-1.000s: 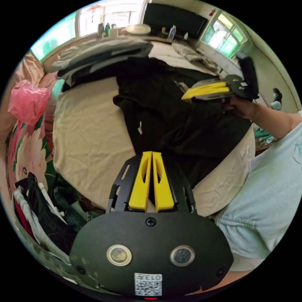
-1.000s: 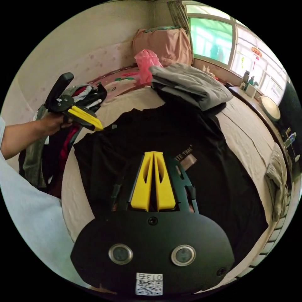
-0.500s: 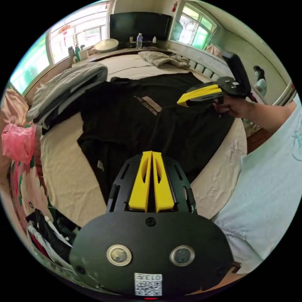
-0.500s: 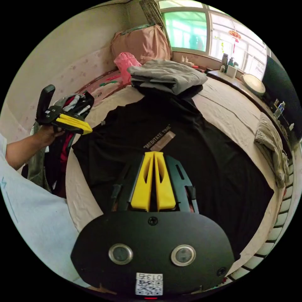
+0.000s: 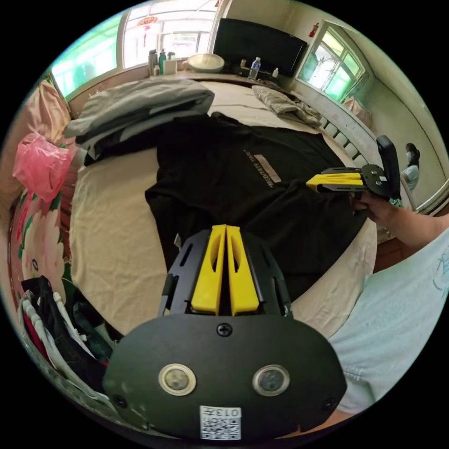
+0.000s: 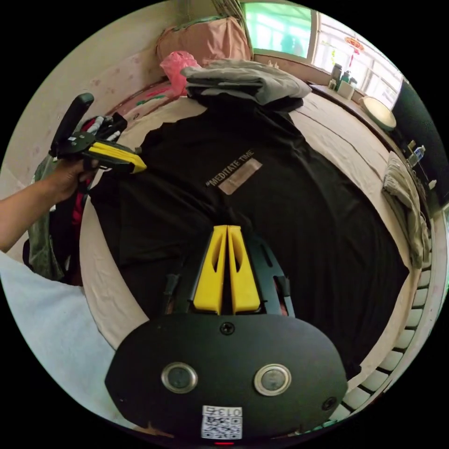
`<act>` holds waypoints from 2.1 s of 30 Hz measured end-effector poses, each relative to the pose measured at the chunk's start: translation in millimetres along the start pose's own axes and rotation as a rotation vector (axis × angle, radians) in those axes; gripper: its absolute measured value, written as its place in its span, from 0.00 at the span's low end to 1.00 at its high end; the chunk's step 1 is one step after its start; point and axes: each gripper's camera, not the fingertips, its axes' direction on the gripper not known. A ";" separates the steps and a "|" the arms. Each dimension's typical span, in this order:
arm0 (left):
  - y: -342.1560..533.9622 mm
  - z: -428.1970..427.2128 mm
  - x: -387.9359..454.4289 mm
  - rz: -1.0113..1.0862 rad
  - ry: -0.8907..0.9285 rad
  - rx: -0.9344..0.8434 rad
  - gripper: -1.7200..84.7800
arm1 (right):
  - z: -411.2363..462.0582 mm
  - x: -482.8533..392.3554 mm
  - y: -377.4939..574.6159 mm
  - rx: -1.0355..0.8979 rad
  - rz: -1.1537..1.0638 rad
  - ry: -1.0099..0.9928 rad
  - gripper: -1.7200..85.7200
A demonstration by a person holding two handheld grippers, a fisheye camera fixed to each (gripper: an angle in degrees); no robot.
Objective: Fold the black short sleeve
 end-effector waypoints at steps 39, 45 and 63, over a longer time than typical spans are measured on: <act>-95.6 21.4 38.2 0.035 -0.177 0.114 0.13 | -134.2 217.6 30.5 -0.021 0.204 0.230 0.12; -195.0 81.7 39.2 0.159 -0.222 -0.038 0.18 | -125.5 309.6 -8.0 -0.159 0.172 0.231 0.12; -222.4 133.6 49.1 0.177 -0.140 -0.146 0.03 | -108.8 362.7 -62.1 -0.354 0.017 0.062 0.03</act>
